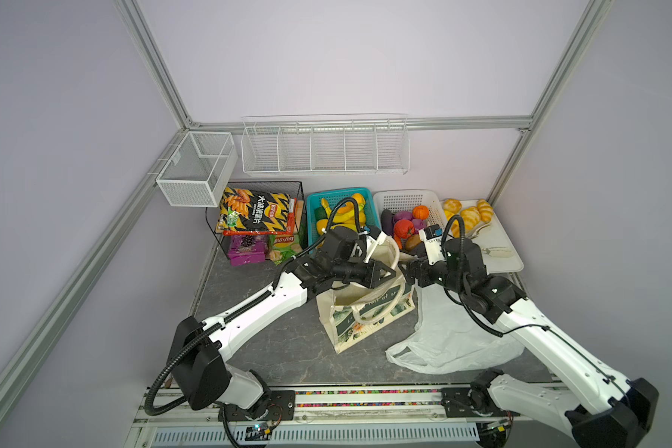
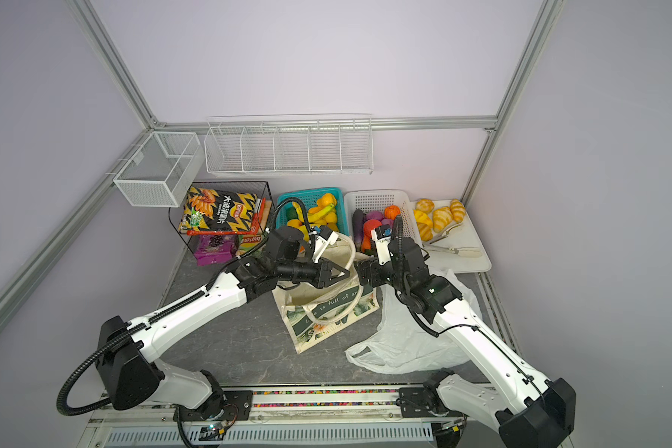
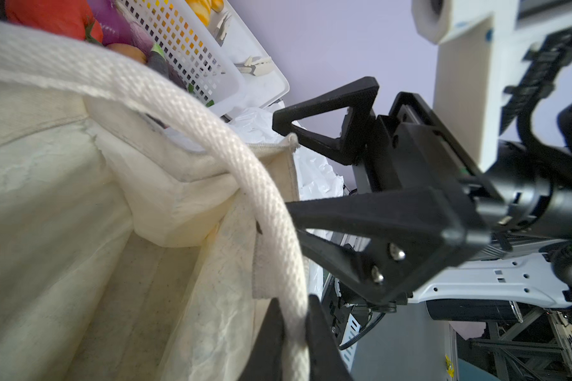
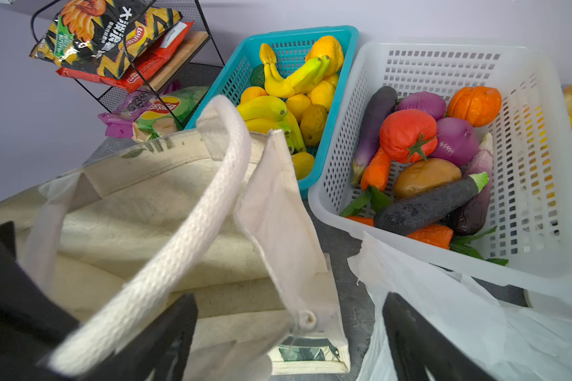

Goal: Place the mixed food into the grocery bags and tie them
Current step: 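Grasp the tote bag's other handle with the right gripper, holding it open with both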

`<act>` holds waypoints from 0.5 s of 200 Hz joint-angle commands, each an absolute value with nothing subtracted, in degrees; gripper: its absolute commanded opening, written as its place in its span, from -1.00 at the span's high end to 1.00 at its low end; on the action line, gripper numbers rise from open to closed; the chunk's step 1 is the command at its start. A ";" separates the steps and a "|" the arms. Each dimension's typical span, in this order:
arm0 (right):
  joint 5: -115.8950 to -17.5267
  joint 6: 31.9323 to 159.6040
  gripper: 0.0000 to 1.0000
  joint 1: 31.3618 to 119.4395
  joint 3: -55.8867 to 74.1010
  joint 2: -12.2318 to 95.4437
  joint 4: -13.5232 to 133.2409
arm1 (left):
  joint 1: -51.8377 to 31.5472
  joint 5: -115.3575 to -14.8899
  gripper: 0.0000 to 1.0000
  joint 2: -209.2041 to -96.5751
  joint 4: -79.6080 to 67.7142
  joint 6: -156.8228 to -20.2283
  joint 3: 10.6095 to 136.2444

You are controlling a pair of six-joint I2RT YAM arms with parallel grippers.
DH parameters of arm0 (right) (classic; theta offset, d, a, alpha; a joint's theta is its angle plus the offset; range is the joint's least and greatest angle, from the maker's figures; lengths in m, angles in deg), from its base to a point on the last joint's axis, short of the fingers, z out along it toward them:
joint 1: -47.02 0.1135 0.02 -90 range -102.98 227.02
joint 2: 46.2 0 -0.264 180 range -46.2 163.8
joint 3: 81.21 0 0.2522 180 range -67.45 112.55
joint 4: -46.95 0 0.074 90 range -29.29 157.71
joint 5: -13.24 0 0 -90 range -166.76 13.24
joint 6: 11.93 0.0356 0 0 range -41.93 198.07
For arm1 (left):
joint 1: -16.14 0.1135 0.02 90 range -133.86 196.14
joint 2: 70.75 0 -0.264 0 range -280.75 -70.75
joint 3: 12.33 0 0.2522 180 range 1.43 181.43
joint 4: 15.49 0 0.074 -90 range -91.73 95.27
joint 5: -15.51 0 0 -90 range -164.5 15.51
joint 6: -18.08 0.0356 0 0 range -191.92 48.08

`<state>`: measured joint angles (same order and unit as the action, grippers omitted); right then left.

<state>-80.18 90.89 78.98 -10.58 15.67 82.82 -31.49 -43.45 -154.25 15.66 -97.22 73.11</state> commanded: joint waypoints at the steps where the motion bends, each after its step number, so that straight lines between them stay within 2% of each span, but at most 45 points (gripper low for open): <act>1: -82.51 90.15 -0.78 78.92 -11.84 14.88 84.06 | -31.23 -41.96 0.76 -154.72 13.25 -99.14 73.01; 36: -84.40 88.88 -0.70 78.83 -11.95 14.91 84.92 | -28.83 -41.76 0.94 -152.58 13.08 -100.28 73.06; 100: -88.88 85.03 -0.34 78.25 -12.45 15.27 86.96 | -16.27 -38.80 0.99 -144.72 9.63 -106.60 69.64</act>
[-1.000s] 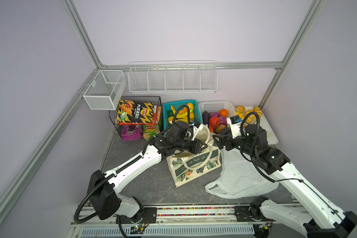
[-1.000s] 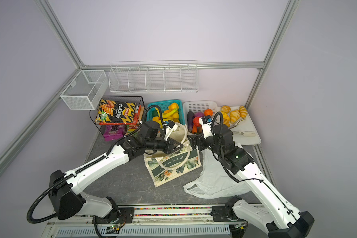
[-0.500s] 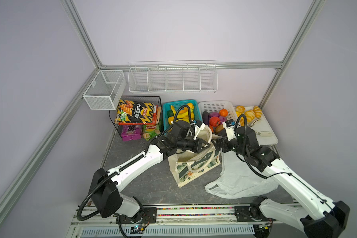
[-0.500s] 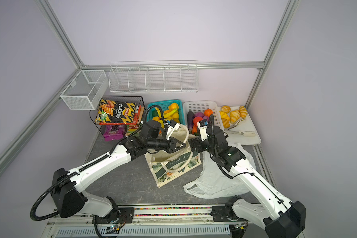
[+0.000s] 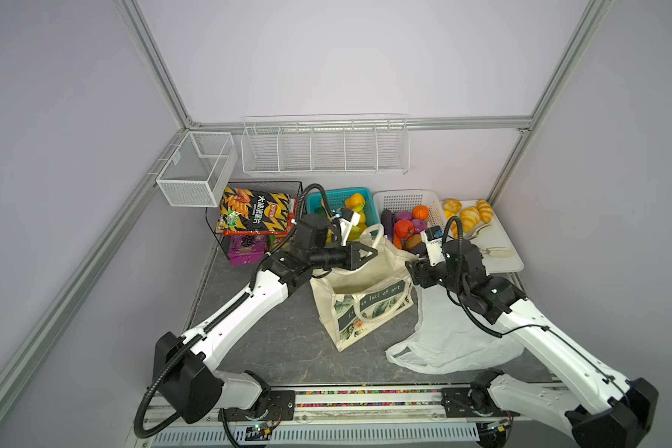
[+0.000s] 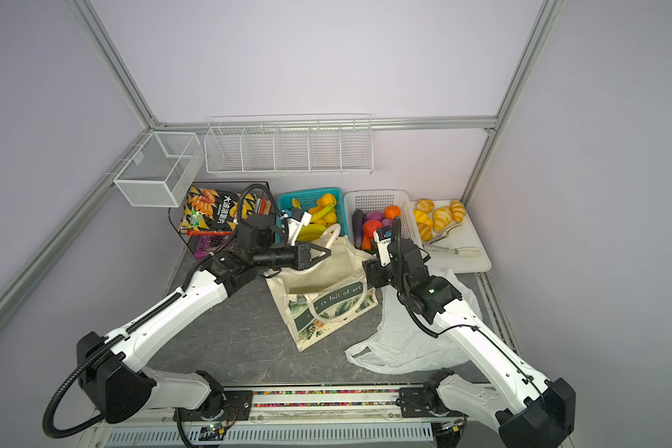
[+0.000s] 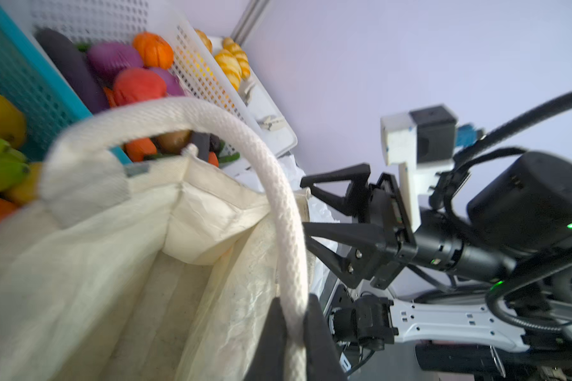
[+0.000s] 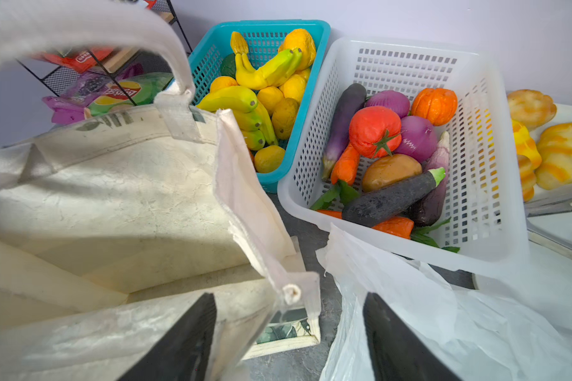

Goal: Place the mixed food into the grocery bags and tie them
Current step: 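Grasp the tote bag's other handle with the right gripper, holding it open with both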

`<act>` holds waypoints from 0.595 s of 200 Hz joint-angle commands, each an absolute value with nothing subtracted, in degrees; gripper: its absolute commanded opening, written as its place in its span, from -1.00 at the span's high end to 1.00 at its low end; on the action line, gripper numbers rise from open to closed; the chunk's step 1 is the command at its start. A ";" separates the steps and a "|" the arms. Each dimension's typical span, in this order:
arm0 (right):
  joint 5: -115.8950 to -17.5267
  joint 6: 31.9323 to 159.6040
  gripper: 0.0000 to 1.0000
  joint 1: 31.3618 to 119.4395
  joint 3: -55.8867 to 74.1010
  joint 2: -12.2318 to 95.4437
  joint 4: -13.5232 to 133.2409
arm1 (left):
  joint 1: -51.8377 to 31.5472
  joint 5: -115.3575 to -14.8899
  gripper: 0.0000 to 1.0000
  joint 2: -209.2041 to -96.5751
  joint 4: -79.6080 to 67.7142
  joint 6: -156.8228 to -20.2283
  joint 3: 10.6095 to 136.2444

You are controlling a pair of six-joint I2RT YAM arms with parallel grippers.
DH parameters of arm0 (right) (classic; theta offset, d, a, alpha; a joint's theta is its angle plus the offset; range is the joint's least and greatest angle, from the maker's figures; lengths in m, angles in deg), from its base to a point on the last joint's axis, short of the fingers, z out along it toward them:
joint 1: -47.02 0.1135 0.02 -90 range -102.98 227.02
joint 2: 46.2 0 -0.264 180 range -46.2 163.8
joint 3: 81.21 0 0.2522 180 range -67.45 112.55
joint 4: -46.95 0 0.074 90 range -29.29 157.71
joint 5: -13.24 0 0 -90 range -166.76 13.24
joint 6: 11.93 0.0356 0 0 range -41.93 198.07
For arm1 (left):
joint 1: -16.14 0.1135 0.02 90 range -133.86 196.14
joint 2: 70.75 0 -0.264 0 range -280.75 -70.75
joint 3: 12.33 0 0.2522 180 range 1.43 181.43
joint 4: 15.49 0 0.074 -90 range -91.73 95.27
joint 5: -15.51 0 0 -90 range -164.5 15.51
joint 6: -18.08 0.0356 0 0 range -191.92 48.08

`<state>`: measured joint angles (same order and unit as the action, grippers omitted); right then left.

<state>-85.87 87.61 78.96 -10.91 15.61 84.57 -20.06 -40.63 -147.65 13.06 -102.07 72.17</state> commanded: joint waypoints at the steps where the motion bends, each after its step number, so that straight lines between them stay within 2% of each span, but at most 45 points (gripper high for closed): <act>1: -89.00 84.86 -0.33 78.23 -12.50 15.34 87.03 | -16.10 -38.72 0.99 -144.61 9.53 -106.71 69.54; 71: -89.53 83.72 -0.09 76.39 -11.19 16.48 89.80 | -6.50 -37.19 0.99 -139.99 13.36 -107.60 69.37; 119: -90.12 83.53 0.06 74.88 -11.06 16.91 90.33 | 2.52 -35.79 0.96 -139.49 11.81 -110.67 65.00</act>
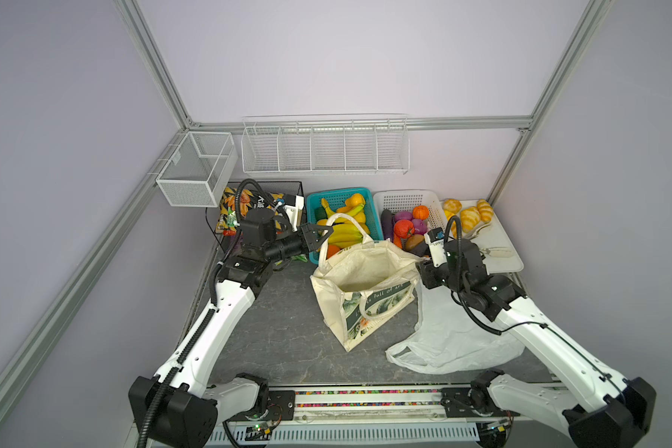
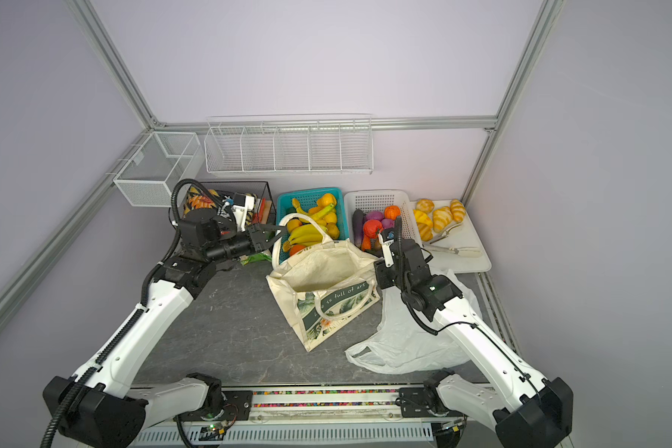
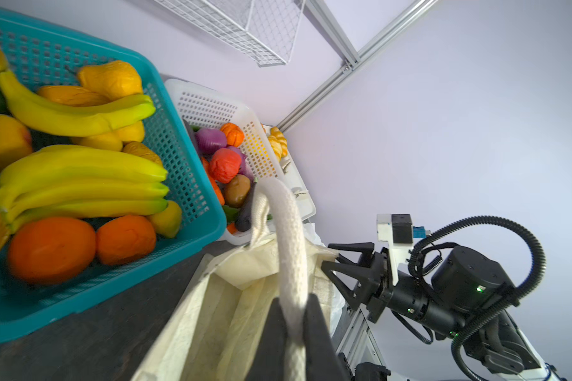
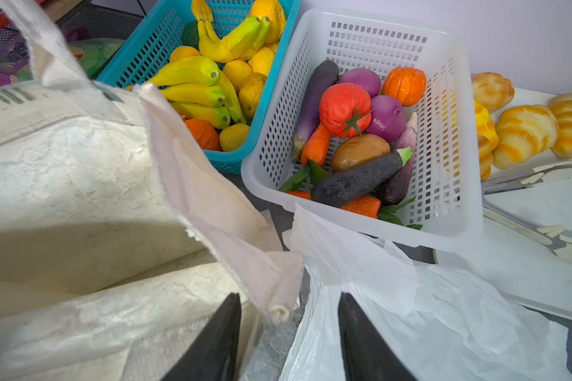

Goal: Place the mixed food into the grocery bags and tie them
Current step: 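Grasp the tote bag's other handle with the right gripper, holding it open with both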

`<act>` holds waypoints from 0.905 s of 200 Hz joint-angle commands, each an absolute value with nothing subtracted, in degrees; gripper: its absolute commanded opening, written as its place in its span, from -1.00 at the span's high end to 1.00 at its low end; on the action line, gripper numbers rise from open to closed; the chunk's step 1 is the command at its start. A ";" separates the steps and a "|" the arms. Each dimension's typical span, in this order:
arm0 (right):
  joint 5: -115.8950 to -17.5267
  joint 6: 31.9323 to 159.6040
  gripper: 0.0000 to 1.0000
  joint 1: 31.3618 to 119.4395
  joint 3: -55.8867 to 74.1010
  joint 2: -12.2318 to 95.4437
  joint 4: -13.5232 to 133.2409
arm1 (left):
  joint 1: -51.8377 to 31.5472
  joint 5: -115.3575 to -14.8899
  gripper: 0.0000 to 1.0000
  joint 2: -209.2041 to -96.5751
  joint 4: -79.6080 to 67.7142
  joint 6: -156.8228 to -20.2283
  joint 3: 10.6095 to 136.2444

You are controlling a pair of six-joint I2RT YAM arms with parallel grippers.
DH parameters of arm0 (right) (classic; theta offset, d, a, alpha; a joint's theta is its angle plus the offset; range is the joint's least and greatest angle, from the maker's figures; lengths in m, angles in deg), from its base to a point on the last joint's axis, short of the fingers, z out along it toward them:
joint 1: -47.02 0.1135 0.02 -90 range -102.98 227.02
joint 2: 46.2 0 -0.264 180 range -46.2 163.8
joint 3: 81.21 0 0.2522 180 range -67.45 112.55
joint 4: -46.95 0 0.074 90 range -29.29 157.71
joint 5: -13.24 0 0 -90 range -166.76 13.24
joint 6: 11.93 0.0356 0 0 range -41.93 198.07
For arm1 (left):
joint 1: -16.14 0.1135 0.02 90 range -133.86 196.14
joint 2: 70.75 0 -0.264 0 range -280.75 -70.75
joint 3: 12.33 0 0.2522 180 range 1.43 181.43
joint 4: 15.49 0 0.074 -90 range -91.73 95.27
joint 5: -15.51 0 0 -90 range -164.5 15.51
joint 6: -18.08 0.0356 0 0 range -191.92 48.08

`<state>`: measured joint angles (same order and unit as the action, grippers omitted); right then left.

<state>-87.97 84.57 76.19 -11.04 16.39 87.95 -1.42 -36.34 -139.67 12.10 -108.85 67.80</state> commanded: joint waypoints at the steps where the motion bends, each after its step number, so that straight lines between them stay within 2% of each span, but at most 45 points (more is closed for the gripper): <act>1: -90.17 83.52 0.07 74.79 -11.03 16.91 90.39 | 2.69 -35.76 0.96 -139.57 11.77 -110.63 64.90; 36: -89.25 83.81 0.12 74.12 -10.75 16.83 89.81 | 7.24 -39.33 0.83 -140.58 12.49 -108.76 61.11; 54: -87.78 83.91 0.13 74.01 -10.58 16.91 89.45 | 7.27 -42.13 0.69 -141.70 15.34 -106.26 59.74; 90: -83.16 84.46 0.13 74.08 -10.58 17.10 87.87 | 7.27 -43.36 0.25 -140.63 20.57 -100.83 56.53; 111: -81.56 84.61 0.13 74.06 -10.23 17.39 87.38 | 7.22 -52.46 -0.04 -136.62 28.40 -95.83 57.59; 127: -80.25 84.71 0.13 74.05 -9.67 17.99 87.25 | 6.97 -59.59 -0.15 -132.44 31.64 -94.19 58.88; 142: -78.01 84.92 0.15 74.05 -8.90 19.02 86.93 | 4.56 -59.50 -0.29 -128.69 28.83 -94.20 59.21; 158: -75.06 85.44 0.20 74.08 -8.32 20.00 85.92 | -1.96 -58.38 -0.44 -127.89 25.20 -93.58 60.55; 181: -71.22 86.62 0.25 74.24 -7.39 21.39 83.83 | -7.86 -52.13 -0.46 -133.40 24.60 -92.06 65.63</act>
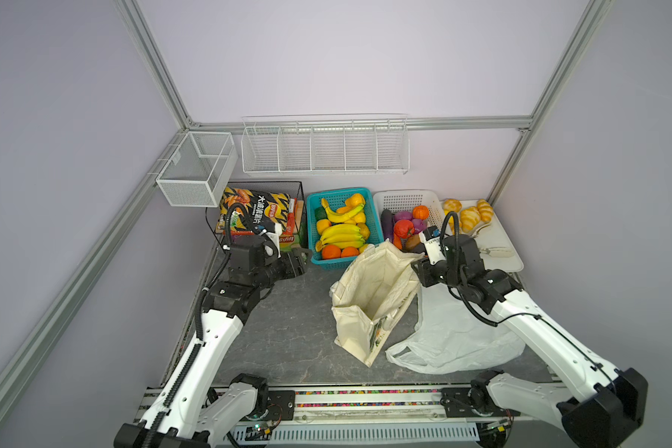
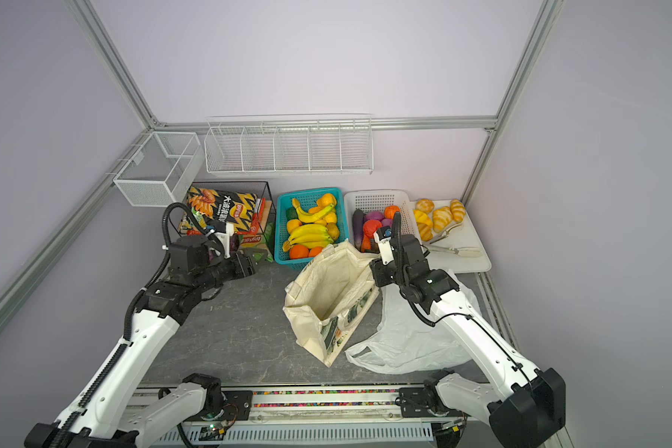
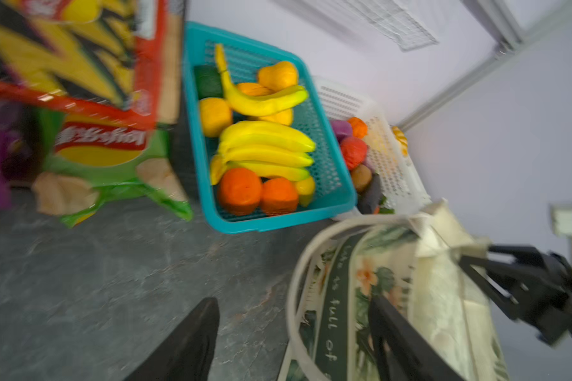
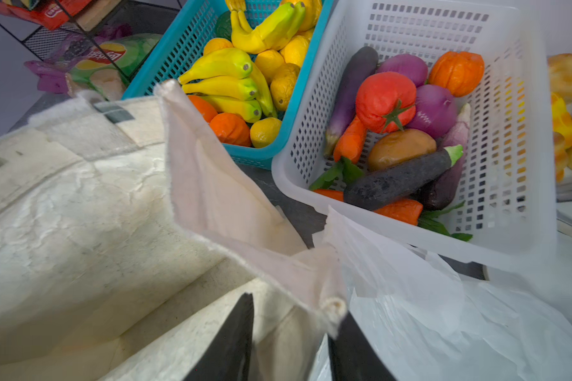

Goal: Place the mixed food into the grocery bags and tie them
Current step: 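Grasp the tote bag's other handle with the right gripper, holding it open with both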

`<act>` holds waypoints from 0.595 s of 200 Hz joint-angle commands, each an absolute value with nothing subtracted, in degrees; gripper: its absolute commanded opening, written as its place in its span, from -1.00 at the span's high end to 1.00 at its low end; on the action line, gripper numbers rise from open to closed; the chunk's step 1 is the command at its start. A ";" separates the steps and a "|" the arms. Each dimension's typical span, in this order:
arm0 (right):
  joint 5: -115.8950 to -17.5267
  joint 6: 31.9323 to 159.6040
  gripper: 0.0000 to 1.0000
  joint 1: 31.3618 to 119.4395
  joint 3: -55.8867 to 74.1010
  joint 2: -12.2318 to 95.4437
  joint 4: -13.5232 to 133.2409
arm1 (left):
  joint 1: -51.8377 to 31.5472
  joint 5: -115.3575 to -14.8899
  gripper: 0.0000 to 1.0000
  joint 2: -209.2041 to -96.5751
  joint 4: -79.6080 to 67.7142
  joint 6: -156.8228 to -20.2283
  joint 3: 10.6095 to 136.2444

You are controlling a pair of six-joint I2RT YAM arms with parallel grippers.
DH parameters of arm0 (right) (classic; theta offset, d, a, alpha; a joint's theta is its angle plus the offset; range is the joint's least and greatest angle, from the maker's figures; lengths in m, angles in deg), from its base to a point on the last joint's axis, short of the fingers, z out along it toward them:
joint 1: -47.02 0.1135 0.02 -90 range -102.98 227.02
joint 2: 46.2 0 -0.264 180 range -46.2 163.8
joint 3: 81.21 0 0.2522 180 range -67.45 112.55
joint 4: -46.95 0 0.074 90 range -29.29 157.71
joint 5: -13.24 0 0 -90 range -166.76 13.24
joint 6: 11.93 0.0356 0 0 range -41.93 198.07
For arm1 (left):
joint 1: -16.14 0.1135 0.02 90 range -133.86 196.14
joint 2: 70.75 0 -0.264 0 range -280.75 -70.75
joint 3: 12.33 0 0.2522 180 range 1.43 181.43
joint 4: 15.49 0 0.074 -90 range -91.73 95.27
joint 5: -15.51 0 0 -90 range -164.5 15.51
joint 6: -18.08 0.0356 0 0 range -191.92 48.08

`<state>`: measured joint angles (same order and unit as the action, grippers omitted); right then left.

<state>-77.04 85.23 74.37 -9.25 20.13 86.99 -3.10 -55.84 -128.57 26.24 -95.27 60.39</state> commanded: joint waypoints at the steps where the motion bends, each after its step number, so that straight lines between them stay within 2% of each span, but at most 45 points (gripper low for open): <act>1: -71.05 86.69 0.25 74.25 -7.31 21.44 83.69 | -7.99 -51.93 -0.46 -133.76 24.75 -91.92 65.92; 43: -65.48 89.64 0.27 75.30 -3.73 27.07 78.64 | -11.94 -50.69 -0.37 -145.79 33.03 -87.25 74.21; 86: -64.60 88.53 0.23 76.64 2.56 32.84 80.55 | -12.96 -48.39 -0.06 -149.54 32.56 -86.89 73.93; 104: -68.16 87.30 0.09 76.81 3.29 31.98 84.30 | -13.02 -46.63 0.18 -149.82 30.62 -87.84 72.82; 119: -72.98 87.20 -0.20 76.95 3.48 29.60 88.58 | -12.95 -46.73 0.49 -150.02 29.96 -89.18 72.39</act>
